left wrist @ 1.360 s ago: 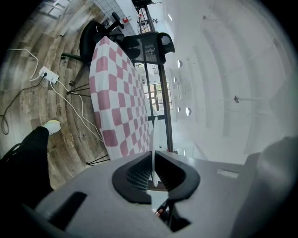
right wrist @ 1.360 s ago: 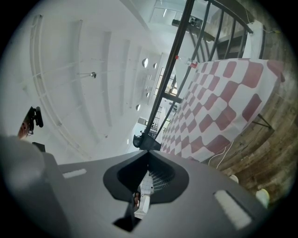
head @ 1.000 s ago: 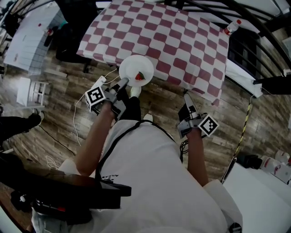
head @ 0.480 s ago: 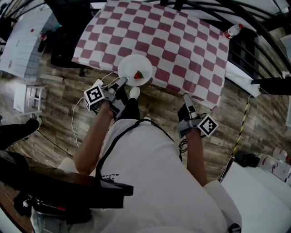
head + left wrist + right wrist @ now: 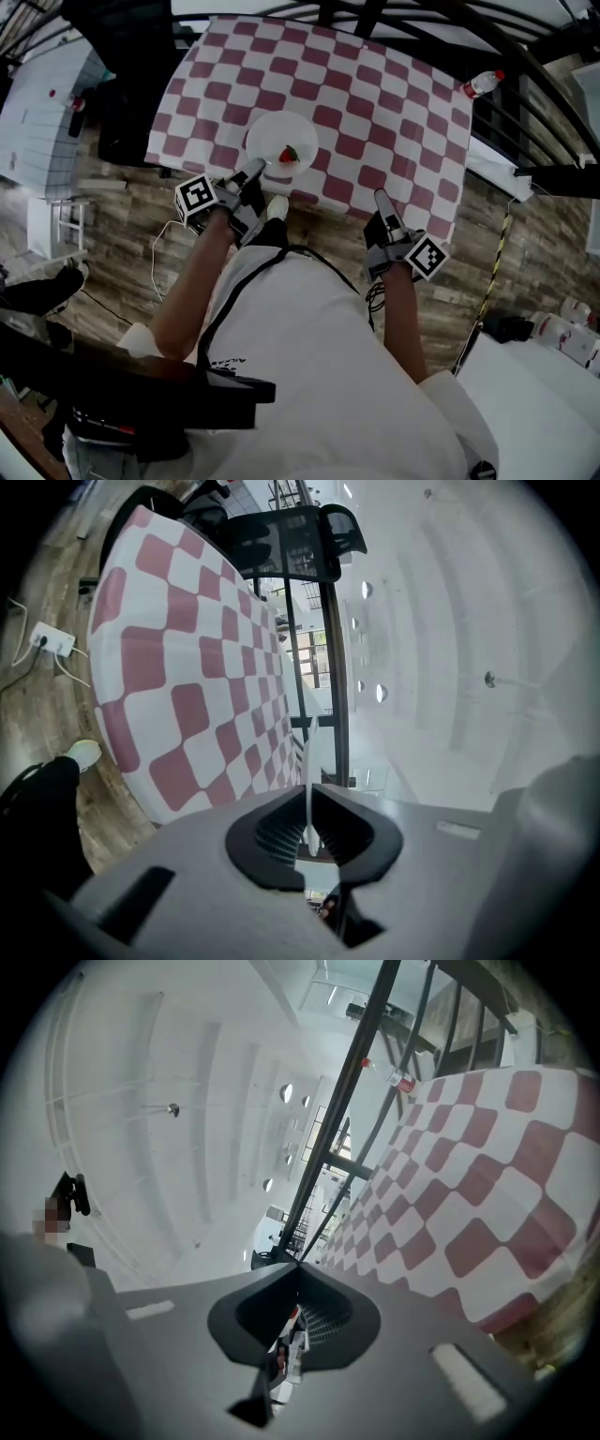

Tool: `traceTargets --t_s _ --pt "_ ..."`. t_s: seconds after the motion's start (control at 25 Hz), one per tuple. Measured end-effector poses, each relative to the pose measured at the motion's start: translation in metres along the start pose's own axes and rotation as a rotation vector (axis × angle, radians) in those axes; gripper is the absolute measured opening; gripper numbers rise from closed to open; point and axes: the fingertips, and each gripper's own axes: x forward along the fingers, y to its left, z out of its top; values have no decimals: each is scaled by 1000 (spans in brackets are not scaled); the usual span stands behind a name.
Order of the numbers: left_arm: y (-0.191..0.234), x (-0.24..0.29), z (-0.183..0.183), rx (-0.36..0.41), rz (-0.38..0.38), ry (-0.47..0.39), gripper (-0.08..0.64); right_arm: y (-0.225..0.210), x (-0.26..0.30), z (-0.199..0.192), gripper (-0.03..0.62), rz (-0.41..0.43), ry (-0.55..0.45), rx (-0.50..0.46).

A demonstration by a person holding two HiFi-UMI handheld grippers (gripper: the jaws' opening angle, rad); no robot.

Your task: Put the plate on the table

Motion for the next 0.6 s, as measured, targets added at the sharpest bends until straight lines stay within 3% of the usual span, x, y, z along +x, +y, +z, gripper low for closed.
traceTargets --t_s 0.6 --pt "7 53 113 -3 3 37 23 14 141 10 8 -4 45 -20"
